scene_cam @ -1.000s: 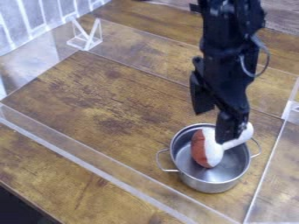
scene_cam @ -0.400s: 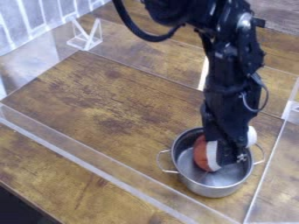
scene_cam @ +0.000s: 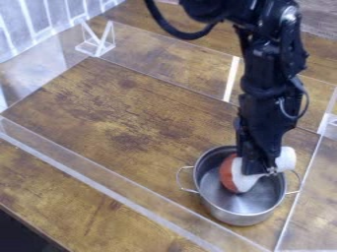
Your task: Remove the mushroom from the silver pot and put it on the table
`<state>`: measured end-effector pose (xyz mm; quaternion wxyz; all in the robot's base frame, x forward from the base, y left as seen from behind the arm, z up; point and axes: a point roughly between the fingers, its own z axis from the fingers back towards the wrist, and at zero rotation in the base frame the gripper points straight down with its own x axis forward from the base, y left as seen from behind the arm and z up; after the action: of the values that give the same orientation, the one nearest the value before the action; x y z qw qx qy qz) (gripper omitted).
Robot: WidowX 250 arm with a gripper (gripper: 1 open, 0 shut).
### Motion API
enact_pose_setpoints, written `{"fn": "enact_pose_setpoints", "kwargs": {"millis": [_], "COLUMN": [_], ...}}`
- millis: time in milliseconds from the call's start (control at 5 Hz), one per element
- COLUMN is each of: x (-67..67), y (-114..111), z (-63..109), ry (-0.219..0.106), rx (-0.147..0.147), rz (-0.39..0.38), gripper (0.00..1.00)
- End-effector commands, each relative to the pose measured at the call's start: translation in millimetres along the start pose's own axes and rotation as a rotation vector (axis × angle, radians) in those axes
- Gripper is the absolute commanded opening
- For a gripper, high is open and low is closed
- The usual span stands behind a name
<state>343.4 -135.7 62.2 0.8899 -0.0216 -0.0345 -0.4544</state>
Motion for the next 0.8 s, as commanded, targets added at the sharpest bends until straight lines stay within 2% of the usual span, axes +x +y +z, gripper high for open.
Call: {"fn": "enact_pose_setpoints", "kwargs": {"millis": [0,200,400,600], "x": [-1.4,-13.8,-20.2,-15.0], "y": [16,33,22,9], "z": [43.7,78.5,75.5,61.4], "ry": [-0.009,0.031,0.019,0.002], "rx": [0.043,0.075,0.078,0.060], "rz": [-0.023,-0.025,0.036,0.075], "gripper": [0.00,0.00,0.00,1.00]}}
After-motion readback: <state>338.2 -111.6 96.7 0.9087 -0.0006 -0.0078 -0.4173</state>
